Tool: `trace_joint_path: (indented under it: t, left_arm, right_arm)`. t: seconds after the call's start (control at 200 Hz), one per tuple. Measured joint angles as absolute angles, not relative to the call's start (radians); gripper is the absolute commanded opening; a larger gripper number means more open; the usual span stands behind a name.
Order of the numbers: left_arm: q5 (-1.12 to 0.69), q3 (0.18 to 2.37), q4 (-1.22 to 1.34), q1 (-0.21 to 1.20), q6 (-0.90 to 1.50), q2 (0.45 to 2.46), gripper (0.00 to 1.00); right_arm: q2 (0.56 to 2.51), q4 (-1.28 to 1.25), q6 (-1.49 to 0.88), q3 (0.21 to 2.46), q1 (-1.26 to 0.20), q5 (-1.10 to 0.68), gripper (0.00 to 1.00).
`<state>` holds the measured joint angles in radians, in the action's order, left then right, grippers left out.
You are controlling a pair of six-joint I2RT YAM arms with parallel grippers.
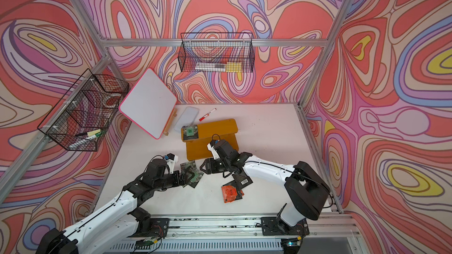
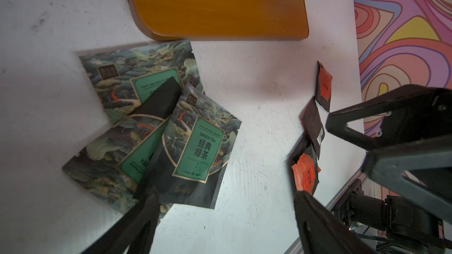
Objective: Place the tea bags on the shelf by color
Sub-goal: Pick up the tea bag from the center of the board.
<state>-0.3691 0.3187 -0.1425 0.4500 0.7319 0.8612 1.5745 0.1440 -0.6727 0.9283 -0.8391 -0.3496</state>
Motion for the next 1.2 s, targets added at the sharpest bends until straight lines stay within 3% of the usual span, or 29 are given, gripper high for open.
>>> trace_joint_path:
  t: [0.851, 1.202]
  left_arm:
    - [-0.379, 0.26, 0.013, 0.45, 0.745, 0.984, 0.9]
    - [-0.379, 0.254, 0.023, 0.45, 0.745, 0.983, 0.9]
  right_arm:
    - [1.809, -0.039, -0.794, 0.902, -0.852, -0.344, 0.51]
    - [1.837, -0.104, -0.831, 0.903, -0.852, -0.353, 0.42]
